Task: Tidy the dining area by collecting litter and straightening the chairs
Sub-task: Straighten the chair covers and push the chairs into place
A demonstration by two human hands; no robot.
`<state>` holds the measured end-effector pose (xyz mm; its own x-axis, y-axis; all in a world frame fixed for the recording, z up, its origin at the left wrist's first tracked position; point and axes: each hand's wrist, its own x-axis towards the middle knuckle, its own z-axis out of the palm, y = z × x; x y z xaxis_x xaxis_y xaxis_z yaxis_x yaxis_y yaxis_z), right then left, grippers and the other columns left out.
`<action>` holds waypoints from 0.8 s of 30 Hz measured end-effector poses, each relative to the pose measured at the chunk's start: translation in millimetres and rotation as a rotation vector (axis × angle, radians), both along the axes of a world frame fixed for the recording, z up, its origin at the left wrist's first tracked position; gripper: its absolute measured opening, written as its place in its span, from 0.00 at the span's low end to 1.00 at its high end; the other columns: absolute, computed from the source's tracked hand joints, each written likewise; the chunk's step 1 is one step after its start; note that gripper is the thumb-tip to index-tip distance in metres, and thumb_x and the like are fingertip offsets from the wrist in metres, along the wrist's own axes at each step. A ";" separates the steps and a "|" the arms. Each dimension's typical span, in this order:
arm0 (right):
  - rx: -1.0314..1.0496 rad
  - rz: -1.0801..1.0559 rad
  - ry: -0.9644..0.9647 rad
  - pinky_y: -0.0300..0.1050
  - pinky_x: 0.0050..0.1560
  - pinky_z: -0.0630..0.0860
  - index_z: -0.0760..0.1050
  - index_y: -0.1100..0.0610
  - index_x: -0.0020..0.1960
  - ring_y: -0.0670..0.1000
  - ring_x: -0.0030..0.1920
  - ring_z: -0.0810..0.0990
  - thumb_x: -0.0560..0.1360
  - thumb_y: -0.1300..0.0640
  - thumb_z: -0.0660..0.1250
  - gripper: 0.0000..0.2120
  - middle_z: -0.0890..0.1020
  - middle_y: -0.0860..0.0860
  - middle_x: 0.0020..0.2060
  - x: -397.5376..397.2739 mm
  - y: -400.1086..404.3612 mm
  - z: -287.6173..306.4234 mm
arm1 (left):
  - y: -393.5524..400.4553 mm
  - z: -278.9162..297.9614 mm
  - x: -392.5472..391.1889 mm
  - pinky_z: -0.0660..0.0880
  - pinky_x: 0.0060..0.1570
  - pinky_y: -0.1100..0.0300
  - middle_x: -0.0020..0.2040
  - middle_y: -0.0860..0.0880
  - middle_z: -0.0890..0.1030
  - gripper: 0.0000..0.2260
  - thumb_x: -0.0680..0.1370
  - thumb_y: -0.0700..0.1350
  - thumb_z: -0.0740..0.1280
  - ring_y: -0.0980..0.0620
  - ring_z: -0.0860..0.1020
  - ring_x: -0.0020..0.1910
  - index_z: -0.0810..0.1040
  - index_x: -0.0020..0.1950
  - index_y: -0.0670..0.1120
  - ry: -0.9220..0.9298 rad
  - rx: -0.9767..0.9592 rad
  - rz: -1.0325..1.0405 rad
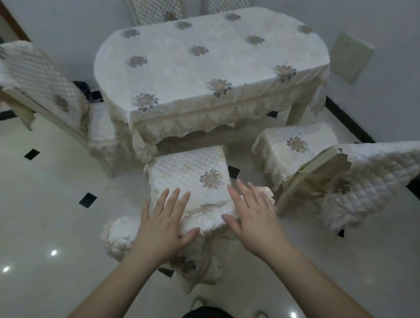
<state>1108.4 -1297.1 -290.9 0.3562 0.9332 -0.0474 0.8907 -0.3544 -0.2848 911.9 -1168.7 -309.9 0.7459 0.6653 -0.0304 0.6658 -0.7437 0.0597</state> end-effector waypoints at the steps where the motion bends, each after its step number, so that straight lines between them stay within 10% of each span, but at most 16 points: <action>1: 0.002 0.033 0.001 0.49 0.74 0.43 0.47 0.47 0.78 0.50 0.77 0.45 0.79 0.37 0.51 0.32 0.49 0.46 0.78 5.0 0.4 -0.6 | -5.0 -0.6 0.7 0.55 0.70 0.36 0.78 0.49 0.58 0.39 0.73 0.72 0.49 0.46 0.55 0.77 0.54 0.78 0.54 0.015 0.002 0.026; 24: -0.066 0.273 -0.029 0.53 0.75 0.49 0.53 0.48 0.77 0.53 0.75 0.56 0.69 0.26 0.57 0.44 0.59 0.51 0.76 -12.2 30.3 -39.2 | -11.3 -26.1 -65.0 0.47 0.73 0.41 0.78 0.50 0.55 0.46 0.67 0.76 0.59 0.47 0.50 0.78 0.49 0.78 0.57 0.028 -0.126 0.309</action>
<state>1096.2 -1266.9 -330.2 0.0946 0.9900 -0.1048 0.9631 -0.1176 -0.2419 846.8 -1180.0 -335.9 0.5070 0.8496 -0.1450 0.8615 -0.4942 0.1167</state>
